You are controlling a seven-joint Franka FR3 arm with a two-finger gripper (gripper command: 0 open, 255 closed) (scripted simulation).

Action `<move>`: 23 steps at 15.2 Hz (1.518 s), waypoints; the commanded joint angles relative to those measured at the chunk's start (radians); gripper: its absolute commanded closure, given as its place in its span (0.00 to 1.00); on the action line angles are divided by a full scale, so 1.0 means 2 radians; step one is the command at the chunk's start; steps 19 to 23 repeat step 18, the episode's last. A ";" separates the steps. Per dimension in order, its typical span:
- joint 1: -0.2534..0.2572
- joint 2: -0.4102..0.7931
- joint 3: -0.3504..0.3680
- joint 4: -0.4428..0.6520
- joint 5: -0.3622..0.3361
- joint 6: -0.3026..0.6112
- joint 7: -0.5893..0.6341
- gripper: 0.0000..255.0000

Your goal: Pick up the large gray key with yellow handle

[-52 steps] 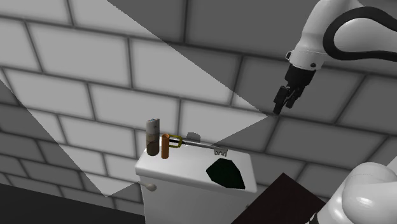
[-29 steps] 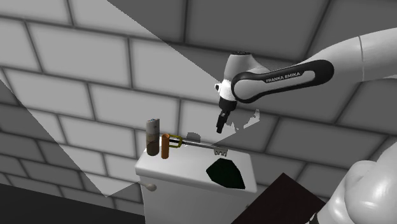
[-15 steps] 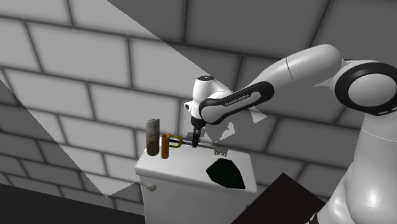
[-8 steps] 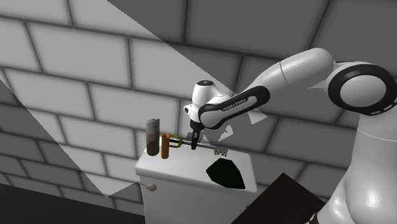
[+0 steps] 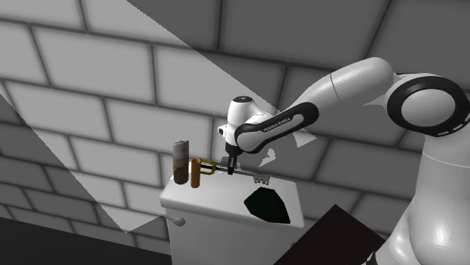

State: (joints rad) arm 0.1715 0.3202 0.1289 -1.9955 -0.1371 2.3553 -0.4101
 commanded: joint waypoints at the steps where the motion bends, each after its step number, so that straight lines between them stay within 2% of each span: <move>1: 0.001 0.003 -0.001 -0.004 -0.002 0.004 0.003 1.00; 16: -0.003 -0.051 0.004 0.029 0.014 -0.082 -0.011 1.00; 23: -0.003 -0.052 0.005 0.030 0.014 -0.083 -0.011 1.00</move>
